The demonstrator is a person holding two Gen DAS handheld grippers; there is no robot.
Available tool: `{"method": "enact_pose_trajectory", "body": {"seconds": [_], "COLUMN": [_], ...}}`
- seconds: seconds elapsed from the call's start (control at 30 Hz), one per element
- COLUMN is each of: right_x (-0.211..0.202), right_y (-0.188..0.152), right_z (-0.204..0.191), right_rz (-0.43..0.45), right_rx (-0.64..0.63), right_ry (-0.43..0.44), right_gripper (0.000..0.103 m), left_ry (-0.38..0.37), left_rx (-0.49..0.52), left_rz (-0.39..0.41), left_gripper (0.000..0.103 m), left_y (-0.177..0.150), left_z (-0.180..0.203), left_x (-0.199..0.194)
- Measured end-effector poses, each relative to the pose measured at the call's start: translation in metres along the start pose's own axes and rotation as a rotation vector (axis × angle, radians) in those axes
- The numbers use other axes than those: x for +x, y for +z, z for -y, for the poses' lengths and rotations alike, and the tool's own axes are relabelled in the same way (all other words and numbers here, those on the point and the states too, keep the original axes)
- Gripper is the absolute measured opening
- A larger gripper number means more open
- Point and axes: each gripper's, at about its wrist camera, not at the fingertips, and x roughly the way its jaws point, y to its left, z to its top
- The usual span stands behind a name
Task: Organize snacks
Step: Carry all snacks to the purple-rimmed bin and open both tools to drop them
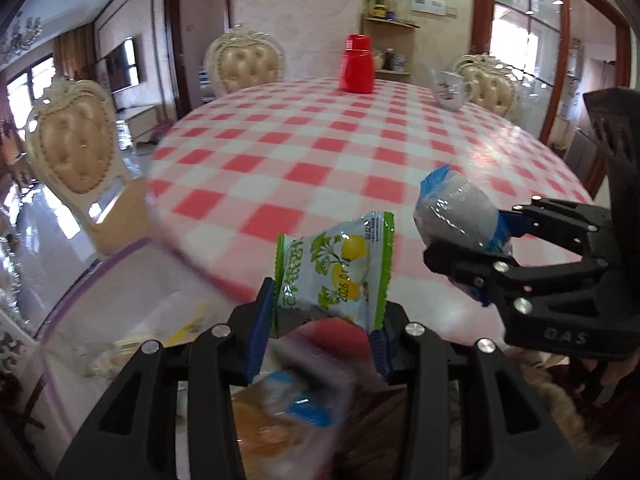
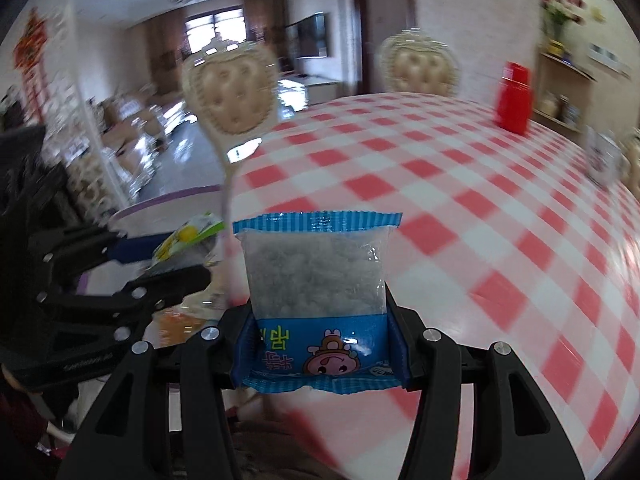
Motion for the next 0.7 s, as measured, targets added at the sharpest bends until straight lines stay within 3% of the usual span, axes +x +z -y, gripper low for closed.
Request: {"method": "enact_pose_trajectory", "body": {"seconds": [0.37,0.7], "right_x": [0.032,0.059], "right_y": [0.029,0.025], "right_z": [-0.081,-0.124], "right_rz": [-0.050,-0.126], "right_rx": [-0.158,-0.223], "right_ry": [0.095,0.157], "right_gripper": [0.052,0.053], "left_ry": [0.223,0.313], "left_rx": [-0.031,-0.111], "left_rz": [-0.036,-0.071], "left_gripper": [0.043,0.043], "left_y": [0.003,-0.005], "left_z": [-0.070,-0.126], "left_x": [-0.005,-0.006]}}
